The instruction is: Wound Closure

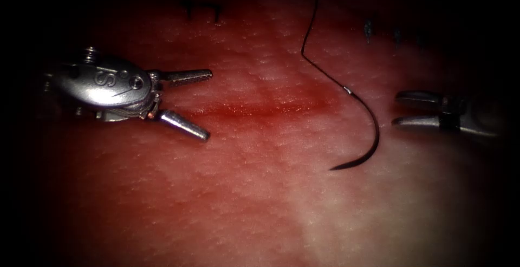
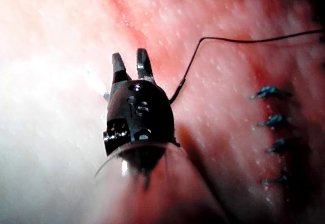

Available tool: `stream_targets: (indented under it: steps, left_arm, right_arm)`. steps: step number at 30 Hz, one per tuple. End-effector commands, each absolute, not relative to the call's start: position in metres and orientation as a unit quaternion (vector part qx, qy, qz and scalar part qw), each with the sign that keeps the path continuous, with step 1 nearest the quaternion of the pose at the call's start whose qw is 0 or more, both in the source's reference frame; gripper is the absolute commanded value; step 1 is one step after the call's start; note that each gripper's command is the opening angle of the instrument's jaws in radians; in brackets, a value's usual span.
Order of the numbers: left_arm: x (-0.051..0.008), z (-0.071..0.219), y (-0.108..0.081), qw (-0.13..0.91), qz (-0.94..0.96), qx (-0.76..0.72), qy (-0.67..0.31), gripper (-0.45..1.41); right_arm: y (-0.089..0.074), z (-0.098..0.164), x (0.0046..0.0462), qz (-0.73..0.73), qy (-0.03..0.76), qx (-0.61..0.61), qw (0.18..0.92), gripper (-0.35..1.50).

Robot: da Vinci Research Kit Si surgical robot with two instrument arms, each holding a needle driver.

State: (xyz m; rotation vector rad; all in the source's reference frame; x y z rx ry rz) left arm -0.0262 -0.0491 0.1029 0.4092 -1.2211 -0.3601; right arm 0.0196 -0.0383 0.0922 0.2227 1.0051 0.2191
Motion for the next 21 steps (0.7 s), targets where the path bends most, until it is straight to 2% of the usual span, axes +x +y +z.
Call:
stream_targets:
  steps: [1, 12, 16, 17, 21]
  left_arm:
    - [-0.0266, 0.103, -0.05, 0.785, -0.169, 0.19, -0.565, 0.61]
    - [-0.028, 0.102, -0.05, 0.78, -0.208, 0.202, -0.555, 0.78]
    - [-0.033, 0.101, -0.052, 0.799, -0.246, 0.17, -0.522, 0.85]
    - [-0.0354, 0.101, -0.052, 0.815, -0.267, 0.154, -0.49, 0.91]
    - [-0.0396, 0.102, -0.053, 0.832, -0.308, 0.163, -0.431, 0.91]
  right_arm:
    - [-0.039, 0.093, 0.0203, 0.105, 0.481, 0.107, 0.864, 0.17]
    - [-0.038, 0.093, 0.0202, 0.104, 0.481, 0.107, 0.864, 0.37]
    - [-0.039, 0.093, 0.0198, 0.104, 0.481, 0.107, 0.864, 0.44]
    - [-0.039, 0.093, 0.0193, 0.103, 0.473, 0.099, 0.869, 0.44]
    - [-0.039, 0.092, 0.0178, 0.115, 0.416, 0.088, 0.898, 0.42]
